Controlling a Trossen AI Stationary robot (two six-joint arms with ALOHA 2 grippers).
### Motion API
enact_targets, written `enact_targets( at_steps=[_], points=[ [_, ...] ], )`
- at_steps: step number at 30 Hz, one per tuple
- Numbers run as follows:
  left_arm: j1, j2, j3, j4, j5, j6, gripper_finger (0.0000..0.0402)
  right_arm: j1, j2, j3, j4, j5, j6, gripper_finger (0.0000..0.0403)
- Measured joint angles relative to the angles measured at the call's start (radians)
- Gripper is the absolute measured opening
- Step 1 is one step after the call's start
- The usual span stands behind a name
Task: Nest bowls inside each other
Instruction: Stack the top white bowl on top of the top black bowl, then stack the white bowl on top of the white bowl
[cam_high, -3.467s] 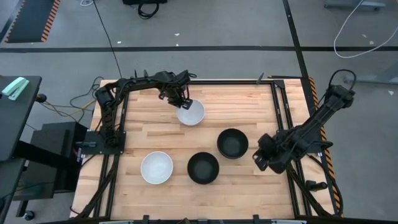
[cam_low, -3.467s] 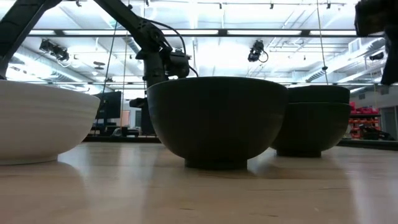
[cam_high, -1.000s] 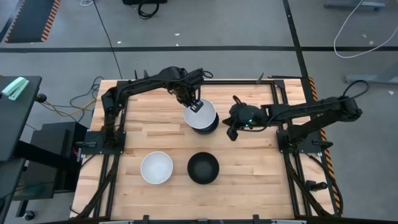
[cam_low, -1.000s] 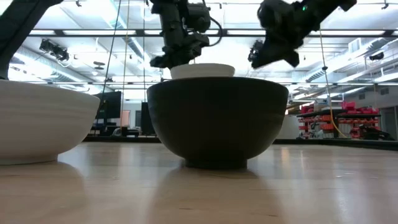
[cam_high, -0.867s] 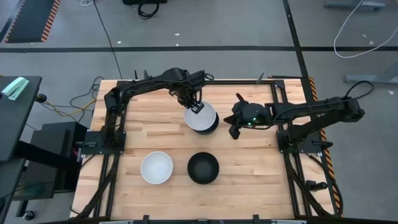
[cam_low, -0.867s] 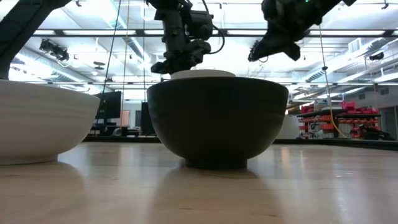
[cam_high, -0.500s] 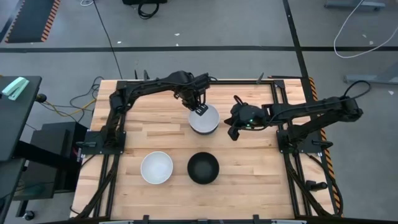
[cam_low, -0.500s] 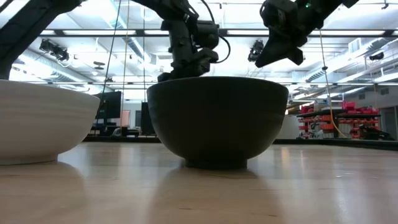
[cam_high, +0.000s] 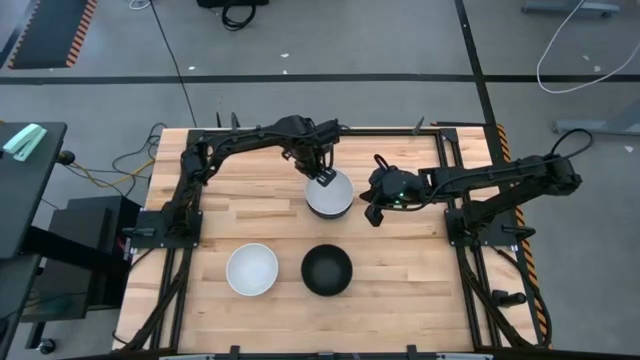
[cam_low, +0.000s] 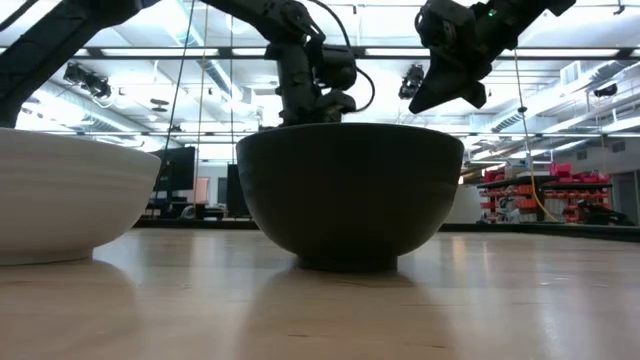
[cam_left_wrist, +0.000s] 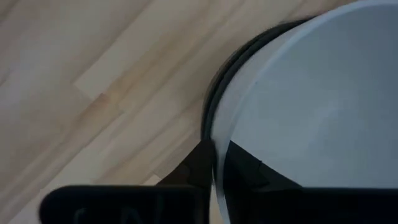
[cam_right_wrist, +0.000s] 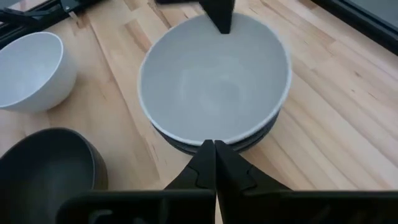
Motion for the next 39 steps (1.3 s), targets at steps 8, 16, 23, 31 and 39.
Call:
enact_targets(
  at_steps=[8,16,23,31,39],
  points=[
    [0.001,-0.003,0.054,-0.007,0.001,0.007,0.0095,0.000,0.000,0.000,0.000,0.000,0.000,0.0015],
    [0.026,-0.008,0.056,-0.050,0.011,0.020,0.0116,0.000,0.000,0.000,0.003,-0.004,-0.002,0.0012],
    [0.061,-0.025,0.143,-0.161,0.029,0.037,0.0129,-0.003,0.000,-0.001,0.028,-0.004,-0.029,0.0012],
    [0.022,-0.029,0.297,-0.419,-0.013,0.109,0.0133,-0.003,0.000,-0.001,0.029,-0.004,-0.033,0.0012],
    [-0.095,-0.085,0.240,-0.411,-0.031,0.066,0.0120,-0.003,-0.001,-0.001,0.024,-0.004,-0.064,0.0005]
  ],
)
